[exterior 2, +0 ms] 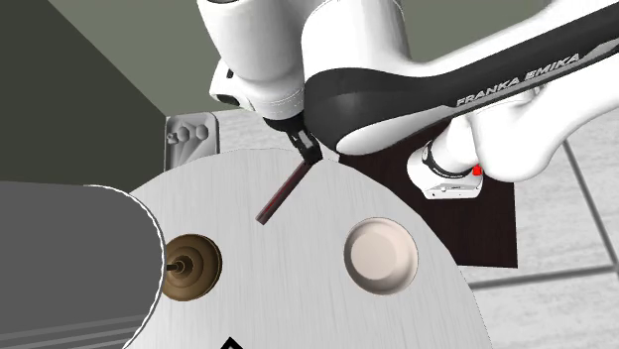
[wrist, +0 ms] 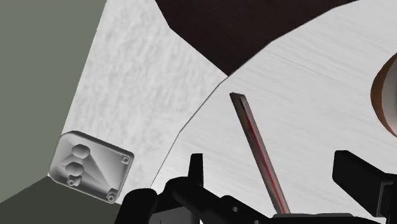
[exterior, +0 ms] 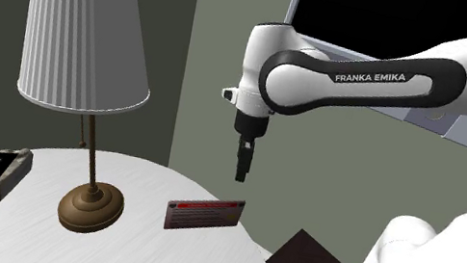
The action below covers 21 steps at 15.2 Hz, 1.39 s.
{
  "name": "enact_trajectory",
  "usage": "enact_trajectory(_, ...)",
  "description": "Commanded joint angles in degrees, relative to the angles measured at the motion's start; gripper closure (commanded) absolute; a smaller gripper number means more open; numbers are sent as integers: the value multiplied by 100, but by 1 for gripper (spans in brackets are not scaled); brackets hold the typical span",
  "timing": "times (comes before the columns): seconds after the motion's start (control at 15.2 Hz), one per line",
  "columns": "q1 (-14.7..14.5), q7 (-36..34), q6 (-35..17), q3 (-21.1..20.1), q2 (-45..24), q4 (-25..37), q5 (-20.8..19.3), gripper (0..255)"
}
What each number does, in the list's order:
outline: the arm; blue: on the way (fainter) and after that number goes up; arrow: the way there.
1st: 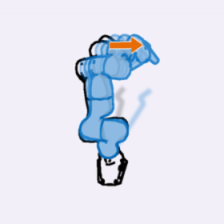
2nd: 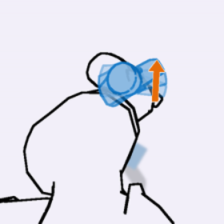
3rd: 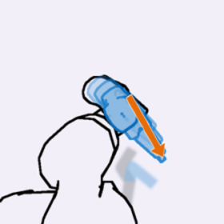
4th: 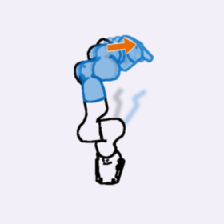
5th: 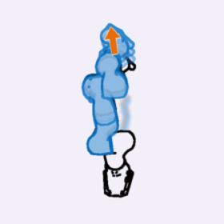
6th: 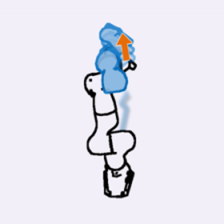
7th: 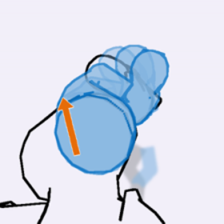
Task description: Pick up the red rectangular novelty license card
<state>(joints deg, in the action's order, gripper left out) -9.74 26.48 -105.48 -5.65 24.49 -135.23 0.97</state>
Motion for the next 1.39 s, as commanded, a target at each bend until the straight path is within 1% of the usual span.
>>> enact_trajectory(0.0, -166, 278, -317, -116, -275, -13, -40, 0)
enact_trajectory(0.33, -535, 892, -978, -422, -971, 85, -196, 0)
enact_trajectory(0.4, -564, 940, -1031, -449, -1027, 92, -212, 0)
enact_trajectory(0.86, -555, 870, -1647, -477, -1301, -256, -266, 0)
enact_trajectory(0.99, -555, 870, -1647, -477, -1300, -256, -266, 0)
enact_trajectory(1.06, -550, 876, -1648, -472, -1314, -243, -270, 255)
enact_trajectory(1.32, -551, 876, -1647, -473, -1308, -247, -269, 255)
